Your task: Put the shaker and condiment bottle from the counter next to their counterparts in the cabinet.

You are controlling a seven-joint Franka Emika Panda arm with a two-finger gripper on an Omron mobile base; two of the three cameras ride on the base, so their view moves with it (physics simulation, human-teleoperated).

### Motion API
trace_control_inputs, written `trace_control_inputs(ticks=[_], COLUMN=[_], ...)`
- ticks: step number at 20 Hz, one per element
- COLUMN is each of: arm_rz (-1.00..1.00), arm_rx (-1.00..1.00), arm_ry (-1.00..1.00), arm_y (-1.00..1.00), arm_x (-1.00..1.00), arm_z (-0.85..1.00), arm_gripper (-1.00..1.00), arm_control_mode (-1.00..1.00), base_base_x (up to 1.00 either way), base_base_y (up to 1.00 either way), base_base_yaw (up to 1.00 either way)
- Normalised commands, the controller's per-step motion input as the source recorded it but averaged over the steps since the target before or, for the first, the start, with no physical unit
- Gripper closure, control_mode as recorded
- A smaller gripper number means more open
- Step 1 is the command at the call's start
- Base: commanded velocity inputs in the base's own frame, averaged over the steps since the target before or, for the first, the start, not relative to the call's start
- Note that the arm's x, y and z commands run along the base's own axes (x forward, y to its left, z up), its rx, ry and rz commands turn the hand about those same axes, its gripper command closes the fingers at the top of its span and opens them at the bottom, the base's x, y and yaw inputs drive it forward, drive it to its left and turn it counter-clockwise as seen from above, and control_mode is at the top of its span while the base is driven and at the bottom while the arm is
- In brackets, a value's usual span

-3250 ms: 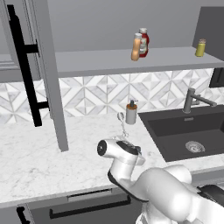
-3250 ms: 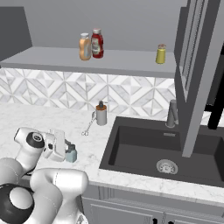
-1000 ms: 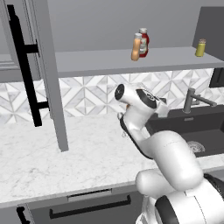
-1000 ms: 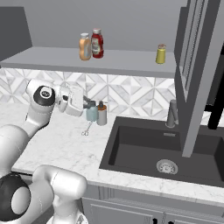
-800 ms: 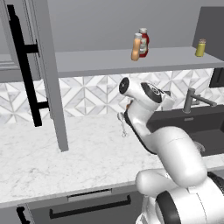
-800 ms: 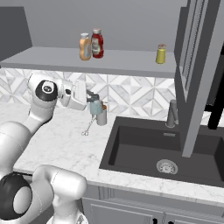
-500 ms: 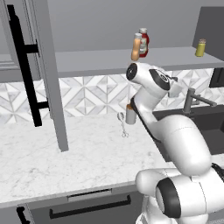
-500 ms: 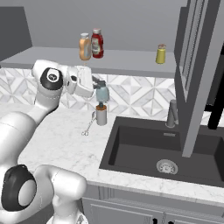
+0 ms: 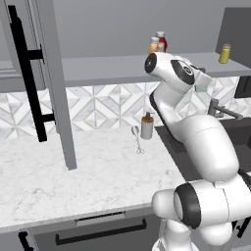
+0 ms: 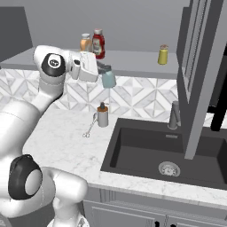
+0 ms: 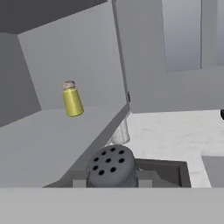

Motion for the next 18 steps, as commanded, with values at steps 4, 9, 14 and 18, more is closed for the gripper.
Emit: trace_control_inputs(ticks=[4,9,14,18], arm_rz=[0.0,0.0,0.0,0.0], arm_rx=[-0.04,0.0,0.0,0.0], arm_ry=[-0.03,0.0,0.0,-0.02], arm_y=[-0.17,-0.39,-0.19,-0.07], arm_x=[0.1,0.18,0.13,0.29], arm_z=[0.17,0.58,0.36,0.0], arm_gripper=[1.0,1.0,1.0,1.0], arm_control_mode=[-1.0,-1.0,-1.0,-1.0], base_base_x=[0.0,0.0,0.0,0.0], base_base_y=[0.0,0.0,0.0,0.0], base_base_yaw=[0.0,0.0,0.0,0.0])
